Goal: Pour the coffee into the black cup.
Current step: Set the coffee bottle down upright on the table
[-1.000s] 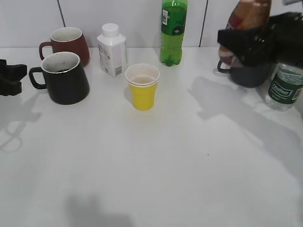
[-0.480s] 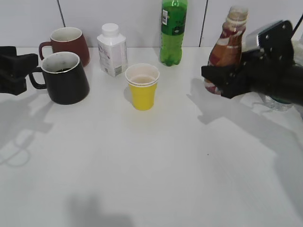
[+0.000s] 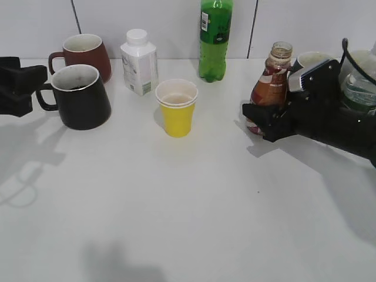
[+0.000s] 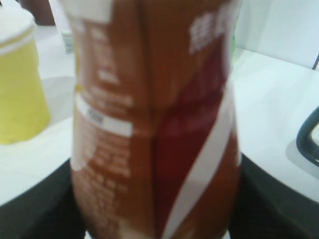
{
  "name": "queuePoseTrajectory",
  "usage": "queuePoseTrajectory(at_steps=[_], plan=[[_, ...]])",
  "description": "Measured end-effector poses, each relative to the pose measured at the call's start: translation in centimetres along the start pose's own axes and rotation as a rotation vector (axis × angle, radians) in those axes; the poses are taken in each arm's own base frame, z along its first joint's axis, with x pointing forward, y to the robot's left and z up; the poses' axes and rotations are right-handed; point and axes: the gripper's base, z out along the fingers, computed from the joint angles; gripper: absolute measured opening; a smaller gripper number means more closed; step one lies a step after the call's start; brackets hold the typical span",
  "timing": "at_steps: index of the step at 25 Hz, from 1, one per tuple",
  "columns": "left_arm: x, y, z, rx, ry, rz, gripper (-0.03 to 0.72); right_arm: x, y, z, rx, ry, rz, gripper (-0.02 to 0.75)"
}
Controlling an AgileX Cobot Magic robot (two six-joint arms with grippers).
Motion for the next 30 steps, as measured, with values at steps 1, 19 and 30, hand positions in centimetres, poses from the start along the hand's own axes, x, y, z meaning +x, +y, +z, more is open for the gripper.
queuePoseTrajectory(at_steps=[1, 19, 30], plan=[[0.00, 0.00, 0.00, 0.000, 0.000, -0.001, 0.398, 0.15, -0.08, 0.13, 0.002, 0.002, -0.005, 0.534], [0.00, 0.00, 0.00, 0.000, 0.000, -0.001, 0.398, 0.49, -0.24, 0.36, 0.006, 0.015, -0.044, 0.534], [0.00, 0.00, 0.00, 0.000, 0.000, -0.001, 0.398, 0.71, -0.11, 0.25, 0.001, 0.028, -0.022, 0.633]])
